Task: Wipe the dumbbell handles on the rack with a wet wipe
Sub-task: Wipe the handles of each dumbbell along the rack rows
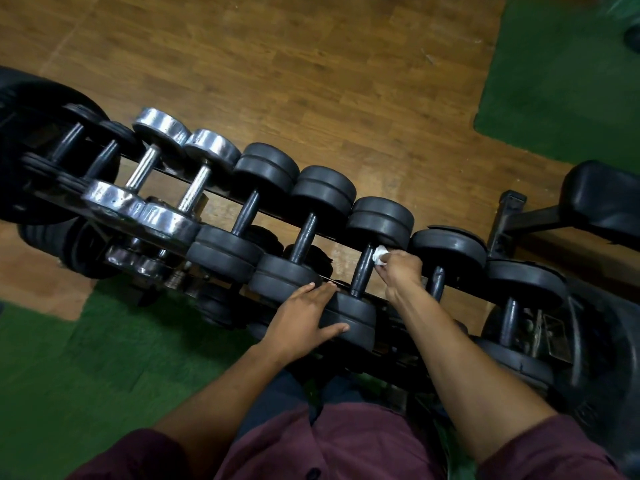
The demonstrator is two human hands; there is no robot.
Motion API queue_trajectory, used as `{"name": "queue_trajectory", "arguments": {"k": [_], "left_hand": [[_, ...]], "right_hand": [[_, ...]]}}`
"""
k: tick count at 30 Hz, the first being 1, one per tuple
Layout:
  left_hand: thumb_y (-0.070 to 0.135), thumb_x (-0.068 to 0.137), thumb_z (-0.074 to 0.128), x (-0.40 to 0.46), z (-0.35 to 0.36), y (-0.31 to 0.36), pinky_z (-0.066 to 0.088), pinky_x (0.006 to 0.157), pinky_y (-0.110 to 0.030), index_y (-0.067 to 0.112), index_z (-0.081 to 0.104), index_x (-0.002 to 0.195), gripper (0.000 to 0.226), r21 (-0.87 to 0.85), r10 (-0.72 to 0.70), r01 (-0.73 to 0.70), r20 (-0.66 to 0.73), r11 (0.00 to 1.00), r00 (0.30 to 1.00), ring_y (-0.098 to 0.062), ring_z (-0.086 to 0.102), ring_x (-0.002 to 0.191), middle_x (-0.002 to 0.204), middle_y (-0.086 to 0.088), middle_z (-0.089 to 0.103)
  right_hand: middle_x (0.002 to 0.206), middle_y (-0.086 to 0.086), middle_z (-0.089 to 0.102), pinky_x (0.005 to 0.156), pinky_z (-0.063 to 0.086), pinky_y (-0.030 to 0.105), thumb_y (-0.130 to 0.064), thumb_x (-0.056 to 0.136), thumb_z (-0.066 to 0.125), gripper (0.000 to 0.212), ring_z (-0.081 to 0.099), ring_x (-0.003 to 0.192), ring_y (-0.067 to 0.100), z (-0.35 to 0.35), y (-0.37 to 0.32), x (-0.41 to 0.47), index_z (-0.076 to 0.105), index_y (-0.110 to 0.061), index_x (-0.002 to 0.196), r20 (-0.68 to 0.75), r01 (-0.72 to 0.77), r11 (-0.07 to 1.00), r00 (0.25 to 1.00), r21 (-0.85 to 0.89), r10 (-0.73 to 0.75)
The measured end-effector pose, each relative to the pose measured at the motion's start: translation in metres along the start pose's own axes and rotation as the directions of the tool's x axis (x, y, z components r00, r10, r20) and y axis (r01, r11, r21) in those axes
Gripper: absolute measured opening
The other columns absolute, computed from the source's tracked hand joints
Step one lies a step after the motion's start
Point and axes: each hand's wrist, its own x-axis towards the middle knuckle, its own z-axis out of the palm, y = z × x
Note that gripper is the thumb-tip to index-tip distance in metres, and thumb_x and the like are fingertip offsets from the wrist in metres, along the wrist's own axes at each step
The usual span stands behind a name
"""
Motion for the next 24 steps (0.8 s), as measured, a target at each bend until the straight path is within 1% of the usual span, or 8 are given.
{"name": "queue_trajectory", "arguments": {"k": [3, 6, 8, 11, 13, 18, 21, 24], "left_hand": [[0.071, 0.091, 0.055, -0.001, 0.000, 0.000, 0.020, 0.121, -0.027, 0.023, 0.030, 0.160, 0.087, 0.002, 0.002, -0.002, -0.007, 1.000, 1.000, -0.021, 0.025, 0.152, 0.164, 0.005, 0.035], [0.069, 0.091, 0.057, -0.001, 0.000, 0.000, 0.021, 0.121, -0.028, 0.022, 0.031, 0.159, 0.087, -0.009, -0.001, 0.001, -0.011, 1.000, 1.000, -0.022, 0.026, 0.152, 0.163, 0.004, 0.036], [0.069, 0.091, 0.057, -0.001, -0.001, 0.000, 0.022, 0.122, -0.030, 0.020, 0.032, 0.159, 0.087, -0.008, 0.000, 0.000, -0.009, 1.000, 1.000, -0.023, 0.027, 0.152, 0.163, 0.003, 0.037], [0.067, 0.092, 0.057, -0.002, -0.004, 0.001, 0.022, 0.121, -0.030, 0.019, 0.031, 0.159, 0.087, -0.006, 0.005, -0.005, -0.006, 1.000, 1.000, -0.023, 0.027, 0.152, 0.162, 0.003, 0.038], [0.065, 0.093, 0.057, -0.002, -0.006, 0.002, 0.021, 0.122, -0.029, 0.018, 0.029, 0.160, 0.086, -0.006, 0.016, -0.016, 0.003, 1.000, 1.000, -0.023, 0.025, 0.153, 0.163, 0.003, 0.036], [0.061, 0.096, 0.057, -0.002, -0.011, 0.000, 0.018, 0.123, -0.030, 0.015, 0.027, 0.160, 0.085, -0.006, 0.068, -0.068, 0.022, 0.998, 0.997, -0.024, 0.025, 0.152, 0.165, -0.001, 0.033], [0.059, 0.097, 0.056, -0.004, -0.013, -0.002, 0.014, 0.123, -0.026, 0.014, 0.025, 0.161, 0.084, 0.004, 0.119, -0.119, 0.006, 0.993, 0.993, -0.022, 0.028, 0.151, 0.164, -0.003, 0.035], [0.057, 0.098, 0.055, -0.003, -0.014, -0.005, 0.013, 0.124, -0.028, 0.012, 0.024, 0.161, 0.083, 0.006, 0.150, -0.150, 0.032, 0.989, 0.988, -0.024, 0.027, 0.151, 0.165, -0.004, 0.032]], "right_hand": [[0.090, -0.002, 0.075, 0.069, 0.051, 0.026, -0.011, 0.088, 0.064, 0.017, 0.067, 0.085, 0.018, -0.003, 0.004, -0.020, 0.077, -0.022, 0.089, 0.002, 0.269, 0.889, 0.957, -0.371, -0.289], [0.112, 0.000, 0.074, 0.083, 0.050, 0.027, -0.013, 0.093, 0.059, 0.026, 0.065, 0.103, 0.021, -0.003, 0.005, -0.028, 0.076, -0.022, 0.110, 0.236, 0.583, 0.554, 0.785, -0.595, -0.573], [0.116, 0.003, 0.071, 0.083, 0.052, 0.036, -0.008, 0.092, 0.057, 0.032, 0.061, 0.109, 0.028, 0.002, 0.004, -0.027, 0.073, -0.021, 0.117, 0.414, 0.650, 0.249, 0.686, -0.718, -0.598], [0.109, 0.004, 0.068, 0.076, 0.052, 0.039, -0.003, 0.088, 0.057, 0.032, 0.060, 0.100, 0.030, 0.013, -0.001, -0.032, 0.073, -0.018, 0.111, 0.590, 0.559, -0.242, 0.606, -0.793, -0.533], [0.109, 0.007, 0.068, 0.077, 0.052, 0.040, -0.004, 0.089, 0.055, 0.028, 0.063, 0.101, 0.031, 0.022, -0.005, -0.042, 0.072, -0.014, 0.109, 0.657, 0.515, -0.412, 0.631, -0.752, -0.412], [0.122, 0.011, 0.065, 0.079, 0.049, 0.038, -0.012, 0.092, 0.056, 0.030, 0.062, 0.112, 0.033, 0.037, -0.009, -0.044, 0.068, -0.018, 0.118, 0.685, 0.604, -0.433, 0.728, -0.668, -0.041], [0.117, 0.006, 0.066, 0.084, 0.051, 0.035, -0.023, 0.091, 0.059, 0.026, 0.061, 0.110, 0.029, 0.033, -0.009, -0.041, 0.071, -0.028, 0.113, 0.692, 0.696, -0.302, 0.708, -0.652, 0.139], [0.109, 0.001, 0.072, 0.081, 0.048, 0.028, -0.017, 0.090, 0.058, 0.025, 0.063, 0.103, 0.021, 0.020, -0.020, -0.045, 0.075, -0.024, 0.106, 0.705, 0.712, -0.114, 0.702, -0.692, 0.104]]}}
